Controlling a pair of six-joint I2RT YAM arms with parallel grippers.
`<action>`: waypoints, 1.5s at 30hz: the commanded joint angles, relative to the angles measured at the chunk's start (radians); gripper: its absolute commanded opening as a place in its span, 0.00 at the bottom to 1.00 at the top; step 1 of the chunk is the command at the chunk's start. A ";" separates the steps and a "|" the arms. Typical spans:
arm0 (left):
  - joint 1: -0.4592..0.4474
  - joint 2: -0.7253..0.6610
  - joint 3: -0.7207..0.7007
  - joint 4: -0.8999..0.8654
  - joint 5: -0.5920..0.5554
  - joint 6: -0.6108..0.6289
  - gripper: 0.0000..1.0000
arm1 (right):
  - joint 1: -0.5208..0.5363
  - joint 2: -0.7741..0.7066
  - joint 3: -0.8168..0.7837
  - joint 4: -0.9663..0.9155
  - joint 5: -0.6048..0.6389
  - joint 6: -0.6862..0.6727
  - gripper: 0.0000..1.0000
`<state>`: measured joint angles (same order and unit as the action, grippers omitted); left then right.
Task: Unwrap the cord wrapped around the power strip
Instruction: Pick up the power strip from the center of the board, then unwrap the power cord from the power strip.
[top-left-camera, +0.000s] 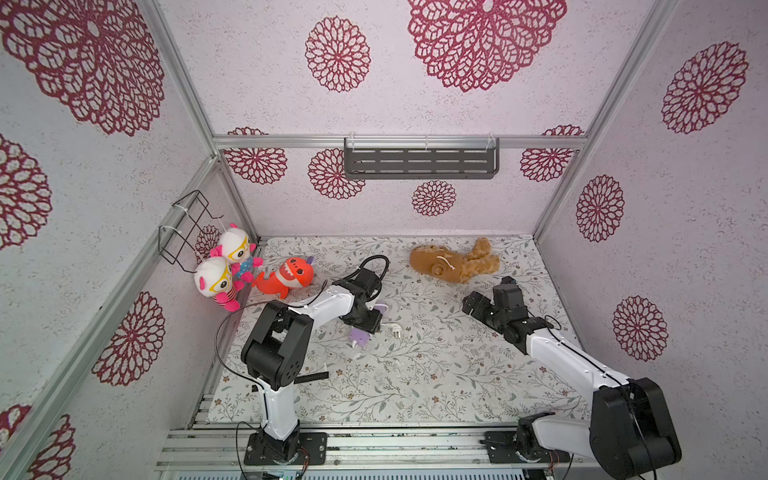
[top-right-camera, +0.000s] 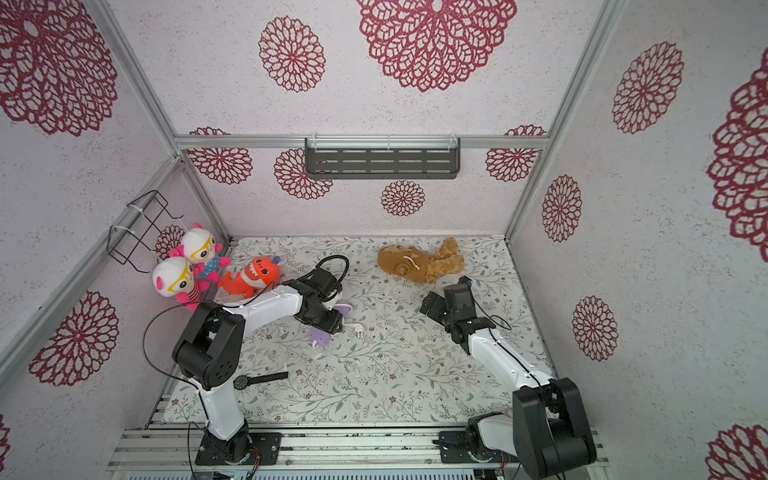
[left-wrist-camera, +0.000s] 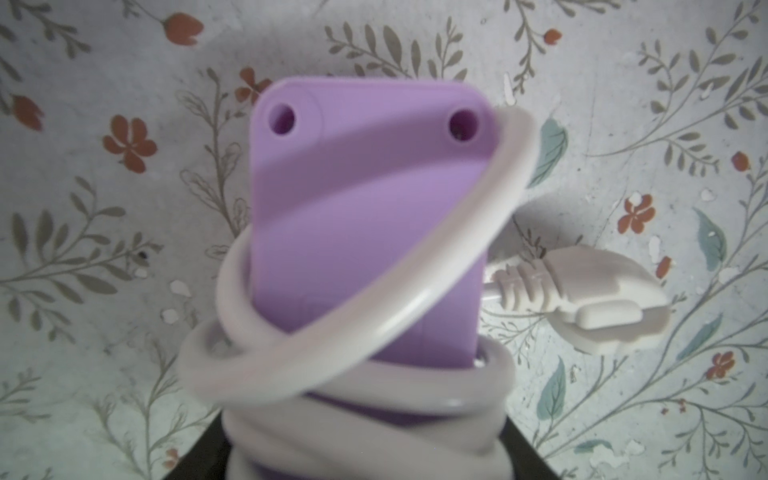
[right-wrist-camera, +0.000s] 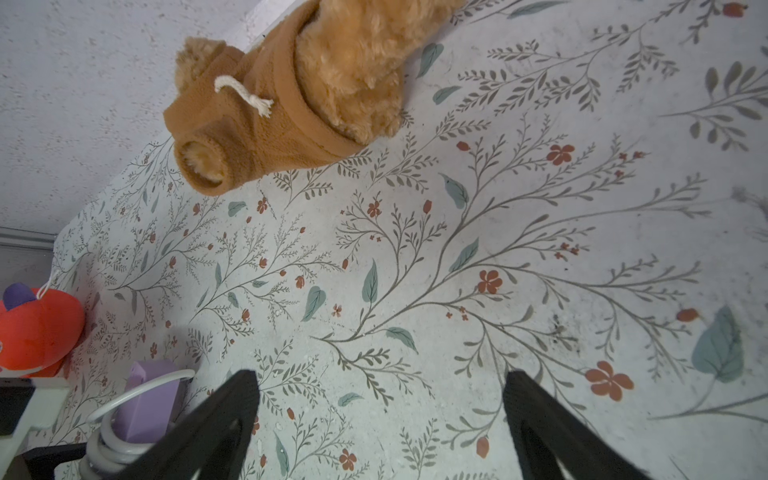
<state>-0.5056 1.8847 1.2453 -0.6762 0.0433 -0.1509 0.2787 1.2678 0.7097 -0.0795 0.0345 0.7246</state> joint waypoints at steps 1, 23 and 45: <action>-0.002 -0.033 -0.024 0.005 -0.012 0.065 0.43 | 0.005 -0.033 0.028 0.009 0.031 -0.023 0.96; -0.002 -0.426 0.271 -0.185 0.329 0.488 0.00 | 0.043 -0.109 0.123 0.168 -0.303 -0.379 0.95; -0.131 -0.491 0.275 -0.313 0.305 0.693 0.00 | 0.141 -0.170 0.118 0.114 -0.494 -0.731 0.91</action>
<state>-0.6308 1.4425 1.5330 -1.0698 0.2905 0.4911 0.3771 1.0912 0.8406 0.0551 -0.3946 0.1192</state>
